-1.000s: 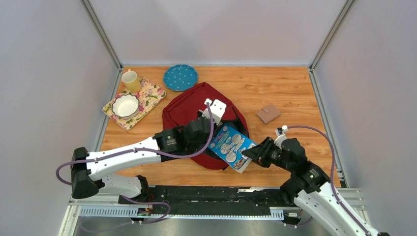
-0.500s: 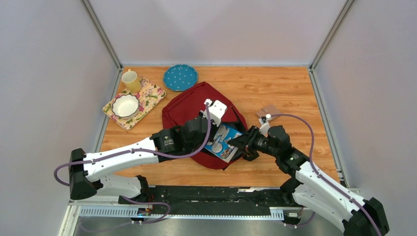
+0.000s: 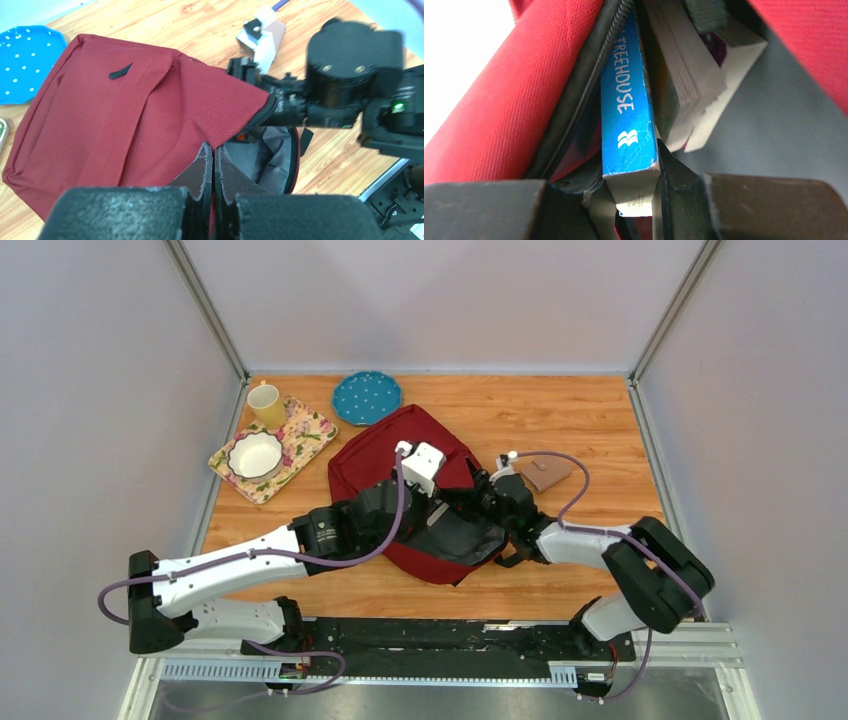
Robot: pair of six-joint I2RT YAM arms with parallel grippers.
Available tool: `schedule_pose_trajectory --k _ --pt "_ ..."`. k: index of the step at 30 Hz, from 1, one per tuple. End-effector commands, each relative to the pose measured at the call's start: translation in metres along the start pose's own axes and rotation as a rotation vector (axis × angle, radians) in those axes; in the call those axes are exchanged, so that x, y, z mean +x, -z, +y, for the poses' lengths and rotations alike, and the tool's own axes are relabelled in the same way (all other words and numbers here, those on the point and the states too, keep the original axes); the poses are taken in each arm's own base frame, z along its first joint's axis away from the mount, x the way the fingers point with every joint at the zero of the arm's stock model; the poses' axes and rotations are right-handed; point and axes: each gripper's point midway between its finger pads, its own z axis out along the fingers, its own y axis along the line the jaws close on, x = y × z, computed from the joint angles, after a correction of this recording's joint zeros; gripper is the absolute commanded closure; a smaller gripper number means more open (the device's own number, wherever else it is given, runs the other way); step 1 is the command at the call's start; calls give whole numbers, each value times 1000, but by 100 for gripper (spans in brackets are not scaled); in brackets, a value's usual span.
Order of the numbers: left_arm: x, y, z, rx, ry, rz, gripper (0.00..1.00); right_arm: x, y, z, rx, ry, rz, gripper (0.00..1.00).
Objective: Pack the student bag
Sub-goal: Place the book in the student bag.
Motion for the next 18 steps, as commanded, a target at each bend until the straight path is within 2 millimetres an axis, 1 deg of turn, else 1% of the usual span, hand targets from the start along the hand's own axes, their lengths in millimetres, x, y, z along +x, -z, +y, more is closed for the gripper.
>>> schedule_pose_trajectory --k 1,2,3,5,6,7,8,9,10,11,12,13,16,18 --pt "-43 11 -7 46 97 -140 100 -7 -30 48 -153 30 -98 88" --pt "-42 11 -4 30 92 -139 100 -4 -33 49 -148 41 -91 85" --pt "-39 10 -3 23 87 -134 100 -4 -37 34 -85 42 -102 81" --pt "-36 10 -2 18 83 -120 100 -3 -34 22 -49 60 -107 74" --pt "-32 10 -1 18 82 -114 100 -5 -28 5 -2 67 -126 60" --pt "-32 11 -1 18 92 -117 100 -9 -21 7 -3 83 -145 53" --pt "-30 12 0 19 96 -119 100 -11 -16 3 17 90 -148 47" --pt "-25 11 1 17 94 -112 100 -9 -11 -8 61 104 -130 41" --pt "-25 12 1 17 100 -115 100 -12 -4 2 45 120 -135 38" --pt "-23 12 1 17 103 -115 100 -10 -1 0 63 151 -125 37" --pt "-20 11 2 13 101 -112 100 -6 4 -7 100 164 -99 34" --pt "-21 11 2 12 104 -115 100 -6 8 -3 91 176 -92 32" --pt "-19 9 1 17 100 -107 100 2 16 -10 108 169 -56 32" --pt "-19 9 -2 26 102 -107 100 4 15 -10 101 148 -48 37"
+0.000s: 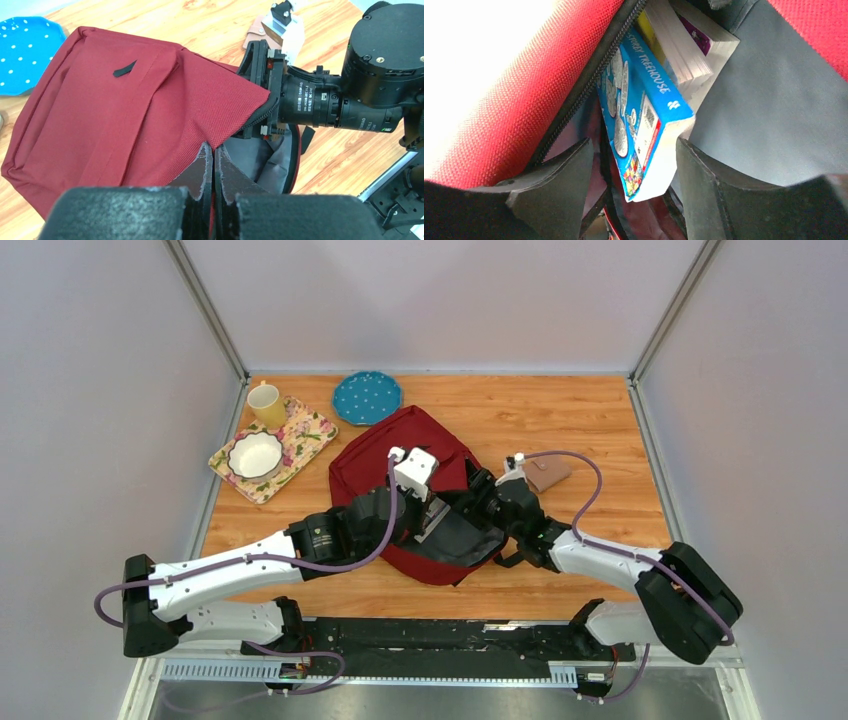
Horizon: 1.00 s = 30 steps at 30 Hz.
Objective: Pack the student bag
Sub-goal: Place the book in the student bag.
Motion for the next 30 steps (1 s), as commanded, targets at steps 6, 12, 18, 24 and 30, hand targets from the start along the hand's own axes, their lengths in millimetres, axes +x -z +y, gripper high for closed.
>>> schedule_pose_trajectory --k 6,12,18,24,30 --pt "-26 2 -13 51 74 -79 100 25 -11 -3 6 -18 126 40" --pt "-23 3 -14 62 87 -69 100 31 -30 7 -25 -46 151 86" --pt "-21 3 -16 66 91 -60 100 21 -37 41 -132 -111 102 100" --pt "-19 3 -16 67 110 -56 100 -6 -40 63 -156 -145 -34 100" --pt "-12 2 -19 80 111 -38 100 -7 -52 65 -163 -115 -52 100"
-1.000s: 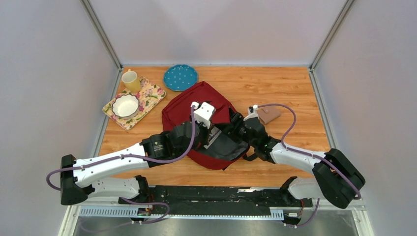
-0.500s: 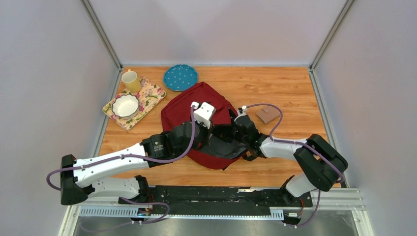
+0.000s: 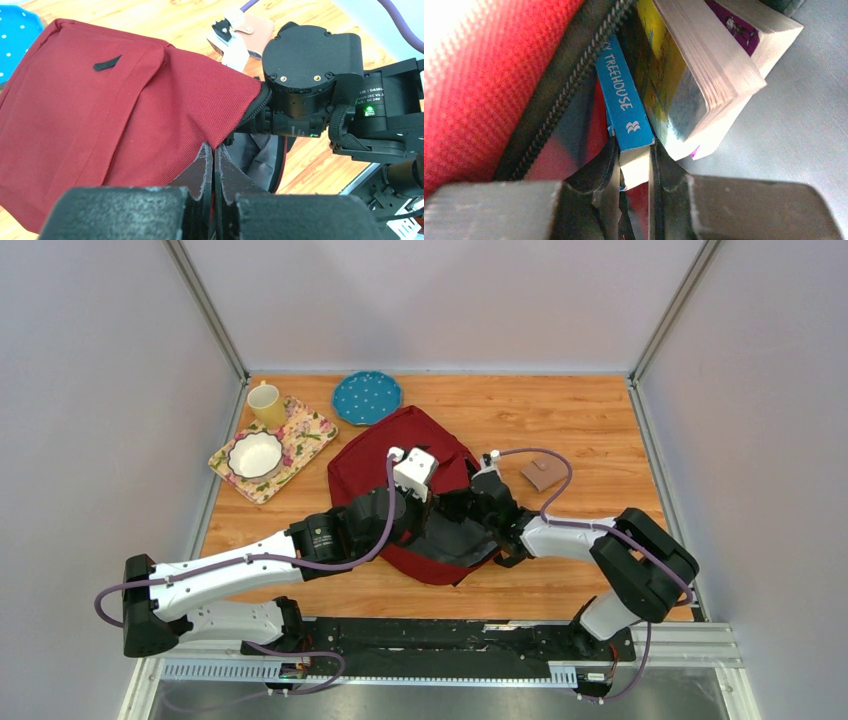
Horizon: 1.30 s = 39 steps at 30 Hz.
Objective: Pack the student bag
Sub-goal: Place the book in the student bag.
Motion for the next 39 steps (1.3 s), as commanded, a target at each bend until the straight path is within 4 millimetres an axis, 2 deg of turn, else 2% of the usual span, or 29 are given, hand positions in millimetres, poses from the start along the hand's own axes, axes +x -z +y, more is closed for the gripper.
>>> schedule_pose_trajectory --k 1,2,3,4,5,7,8,9,10,11,12,13,14,18,20,21,23,25,26,28,29,30,31,32,33,34,35,37,39 --pt "-9 2 -10 44 55 -29 100 -23 -7 57 -175 19 -95 97" --pt "-6 2 -9 41 52 -19 100 -20 -5 54 -171 41 -85 78" --pt "-1 2 -9 41 52 -9 100 -13 0 43 -153 65 -60 70" --pt "3 3 -7 36 57 2 100 -14 11 43 -160 110 -64 64" --pt "6 4 -5 32 58 7 100 -12 18 27 -99 132 -54 50" --pt "16 7 0 20 59 22 100 -16 43 18 -77 215 -75 46" --pt "19 7 2 17 62 25 100 -15 53 -2 7 241 -66 39" --pt "23 9 3 19 65 24 99 -24 71 9 -22 270 -108 37" --pt "25 10 4 18 67 26 96 -26 80 0 7 293 -118 37" --pt "27 10 4 23 68 30 88 -25 92 -26 121 332 -99 35" --pt "30 11 4 26 66 34 84 -35 107 -26 140 348 -149 35" --pt "31 11 4 28 64 41 80 -40 116 -37 190 360 -168 34" --pt "33 12 -1 57 63 52 68 -43 128 -58 281 375 -176 33" --pt "33 20 -19 162 61 88 45 -76 165 -62 320 404 -323 29" --pt "25 29 -33 240 78 94 30 -94 175 -61 341 392 -372 27" --pt "24 33 -37 261 81 96 27 -98 178 -59 339 407 -373 27" --pt "16 44 -36 268 88 63 27 -115 182 -54 353 393 -401 27" --pt "18 49 -26 228 110 62 27 -117 176 -55 361 415 -348 26" --pt "16 49 -3 113 133 35 27 -123 171 -53 365 406 -323 26" --pt "34 52 37 -90 162 55 26 -129 166 -50 360 421 -296 25" --pt "47 55 50 -157 214 62 26 -125 156 -53 349 415 -229 26" --pt "66 61 66 -230 207 102 24 -126 150 -45 325 427 -200 25" --pt "73 63 80 -297 222 94 22 -127 146 -45 332 437 -183 26" --pt "95 65 89 -335 249 126 21 -123 136 -51 348 442 -128 25" --pt "106 66 94 -354 268 143 21 -125 130 -42 330 462 -112 26" --pt "128 67 100 -377 273 180 21 -127 125 -41 327 475 -101 26" --pt "137 68 103 -398 320 190 20 -124 116 -50 344 467 -65 25" --pt "158 70 110 -431 340 223 20 -127 107 -48 348 476 -41 26" --pt "166 73 113 -451 392 223 20 -127 97 -60 384 477 -4 26"
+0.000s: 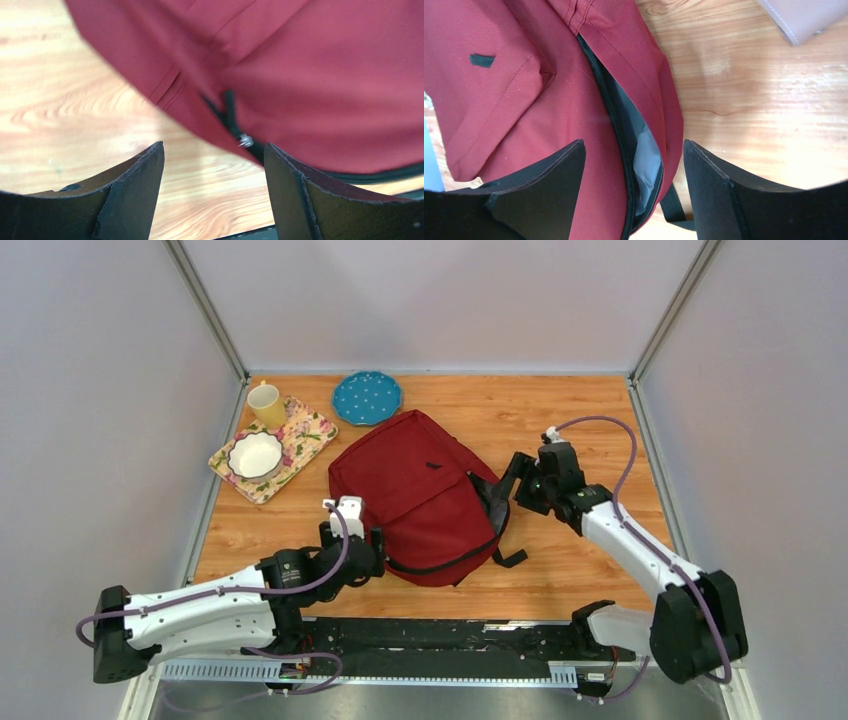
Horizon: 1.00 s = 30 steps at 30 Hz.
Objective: Pack the student bag
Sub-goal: Place the book in the student bag, then zip the student bag at the center of the board.
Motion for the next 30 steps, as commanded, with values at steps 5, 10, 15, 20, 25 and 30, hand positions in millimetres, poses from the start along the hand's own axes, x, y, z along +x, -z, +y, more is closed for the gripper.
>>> schedule_pose_trajectory --k 5,10,15,20,25,30 --pt "31 -12 33 -90 216 1 14 -9 -33 -4 64 100 69 26" --pt "30 -26 29 -2 324 -4 12 4 -46 -8 56 97 121 26" --pt "18 -35 29 36 398 -27 12 20 -51 -14 51 79 162 27" --pt "6 -44 24 73 499 -3 12 29 -50 -11 16 59 178 27" --pt "17 -55 39 -22 516 72 15 37 -47 -13 1 56 194 30" --pt "30 -64 46 -33 564 96 31 34 -49 -13 9 72 189 34"
